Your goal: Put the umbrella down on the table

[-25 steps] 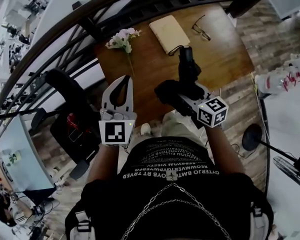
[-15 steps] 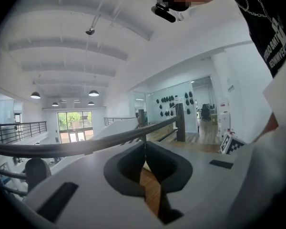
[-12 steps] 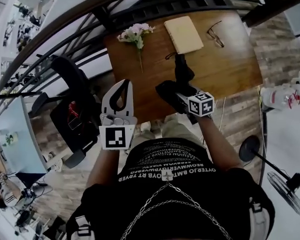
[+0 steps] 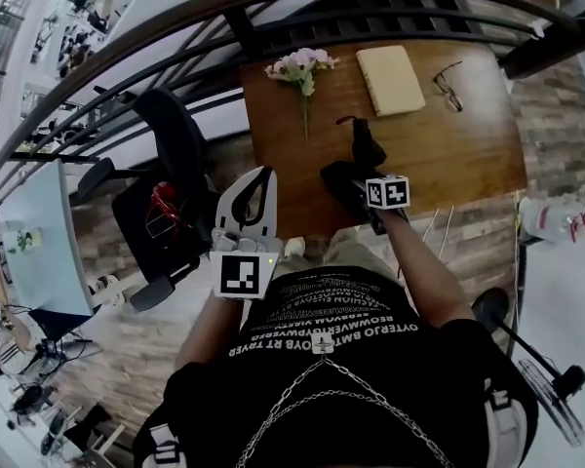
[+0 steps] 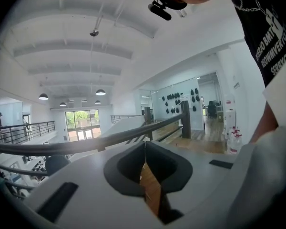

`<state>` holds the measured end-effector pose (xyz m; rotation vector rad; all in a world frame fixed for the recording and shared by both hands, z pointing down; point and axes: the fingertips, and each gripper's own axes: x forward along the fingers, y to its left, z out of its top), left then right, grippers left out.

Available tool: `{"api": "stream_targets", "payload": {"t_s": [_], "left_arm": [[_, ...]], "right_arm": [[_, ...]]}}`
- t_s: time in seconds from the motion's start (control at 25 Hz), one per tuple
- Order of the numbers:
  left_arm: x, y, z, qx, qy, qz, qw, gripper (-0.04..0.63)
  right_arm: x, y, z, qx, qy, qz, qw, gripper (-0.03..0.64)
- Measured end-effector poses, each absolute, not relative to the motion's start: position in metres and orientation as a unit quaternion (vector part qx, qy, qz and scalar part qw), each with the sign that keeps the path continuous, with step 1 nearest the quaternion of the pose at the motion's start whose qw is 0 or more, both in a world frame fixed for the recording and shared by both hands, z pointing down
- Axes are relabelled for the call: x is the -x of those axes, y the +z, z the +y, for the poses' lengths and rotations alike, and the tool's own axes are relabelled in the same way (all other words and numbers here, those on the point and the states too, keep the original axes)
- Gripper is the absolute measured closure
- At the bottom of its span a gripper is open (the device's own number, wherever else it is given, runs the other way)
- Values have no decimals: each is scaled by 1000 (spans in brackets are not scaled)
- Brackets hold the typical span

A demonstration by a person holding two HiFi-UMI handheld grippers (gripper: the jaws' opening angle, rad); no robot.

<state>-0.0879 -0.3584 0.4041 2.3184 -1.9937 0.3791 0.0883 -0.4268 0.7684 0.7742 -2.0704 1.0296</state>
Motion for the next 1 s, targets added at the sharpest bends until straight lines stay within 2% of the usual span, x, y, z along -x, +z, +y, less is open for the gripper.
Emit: {"api": "stream_targets", "payload": {"t_s": [0.16, 0.56, 0.64, 0.8, 0.88, 1.0], "left_arm": [[102, 399, -348, -750, 127, -648, 28, 565], [112, 378, -331, -781, 103, -616, 7, 565], [116, 372, -329, -786, 93, -612, 7, 565], [122, 359, -322, -802, 60, -594, 5, 565], [121, 351, -317, -816, 46, -577, -3, 565], [128, 341, -313, -817, 42, -575, -3, 565]], "right_arm": [[-87, 780, -429, -318, 383, -786, 367, 334], [-92, 696, -443, -381, 296, -822, 302, 308], [-97, 666, -440, -396, 264, -832, 284, 363], [-110, 598, -426, -438, 191, -848, 230, 557], [-116, 563, -415, -456, 150, -852, 208, 598], [-121, 514, -397, -476, 92, -853, 191, 600]]}}
